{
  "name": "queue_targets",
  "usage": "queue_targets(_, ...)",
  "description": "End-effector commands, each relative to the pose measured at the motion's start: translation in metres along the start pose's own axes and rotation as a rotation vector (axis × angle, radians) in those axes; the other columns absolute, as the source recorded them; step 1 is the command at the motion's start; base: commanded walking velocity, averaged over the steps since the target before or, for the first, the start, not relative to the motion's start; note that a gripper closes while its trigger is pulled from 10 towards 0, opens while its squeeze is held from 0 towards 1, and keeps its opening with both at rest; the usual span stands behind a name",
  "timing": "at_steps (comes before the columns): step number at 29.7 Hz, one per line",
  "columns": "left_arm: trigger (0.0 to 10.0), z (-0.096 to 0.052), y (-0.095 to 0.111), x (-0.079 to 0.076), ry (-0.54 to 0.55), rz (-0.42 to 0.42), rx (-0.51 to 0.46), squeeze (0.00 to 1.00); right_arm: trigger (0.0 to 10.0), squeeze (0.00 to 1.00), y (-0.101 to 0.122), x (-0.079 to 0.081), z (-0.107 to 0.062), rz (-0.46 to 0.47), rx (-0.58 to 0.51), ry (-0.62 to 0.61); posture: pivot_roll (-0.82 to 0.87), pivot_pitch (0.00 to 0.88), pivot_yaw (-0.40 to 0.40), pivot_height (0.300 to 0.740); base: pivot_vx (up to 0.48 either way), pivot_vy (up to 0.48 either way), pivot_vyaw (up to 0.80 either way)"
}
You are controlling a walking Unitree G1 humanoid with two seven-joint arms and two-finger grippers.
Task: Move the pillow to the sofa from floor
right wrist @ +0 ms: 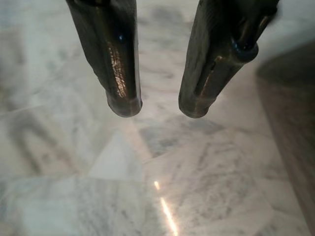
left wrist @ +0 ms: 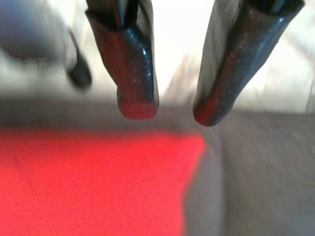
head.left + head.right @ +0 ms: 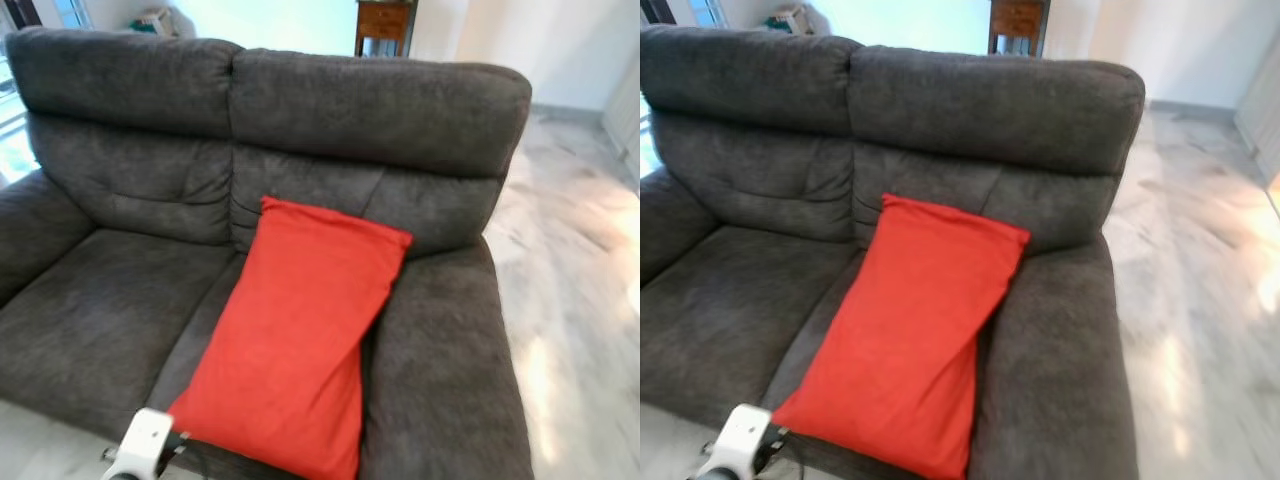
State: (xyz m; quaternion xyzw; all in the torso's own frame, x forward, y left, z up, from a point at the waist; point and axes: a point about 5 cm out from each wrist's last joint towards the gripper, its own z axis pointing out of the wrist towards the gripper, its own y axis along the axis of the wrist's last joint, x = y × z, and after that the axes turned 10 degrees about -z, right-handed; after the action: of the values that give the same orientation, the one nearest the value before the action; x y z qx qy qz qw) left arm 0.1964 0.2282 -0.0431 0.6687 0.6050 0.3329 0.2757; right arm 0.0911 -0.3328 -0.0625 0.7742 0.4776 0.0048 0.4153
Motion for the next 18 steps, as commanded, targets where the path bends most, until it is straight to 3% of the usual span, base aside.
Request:
queue_targets(1,10.0,0.001,-0.008,0.004,0.018,0.017,0.041,0.0,10.0,0.0,-0.015,0.012,-0.006,0.017,0.046,0.029,0.0,0.02,0.06,0.74,0.0,0.0,0.0)
queue_targets(11,10.0,0.009,-0.021,-0.002,0.021,-0.039,0.13,0.0,10.0,0.0,-0.04,0.046,-0.019,0.017,0.159,0.102,0.0,0.0,0.082,0.74,0.0,0.0,0.0)
queue_targets(18,10.0,0.009,-0.032,-0.009,-0.001,-0.047,0.215,0.0,10.0,0.0,-0.041,0.059,-0.022,-0.03,0.165,0.162,-0.03,0.0,0.069,0.74,0.0,0.0,0.0)
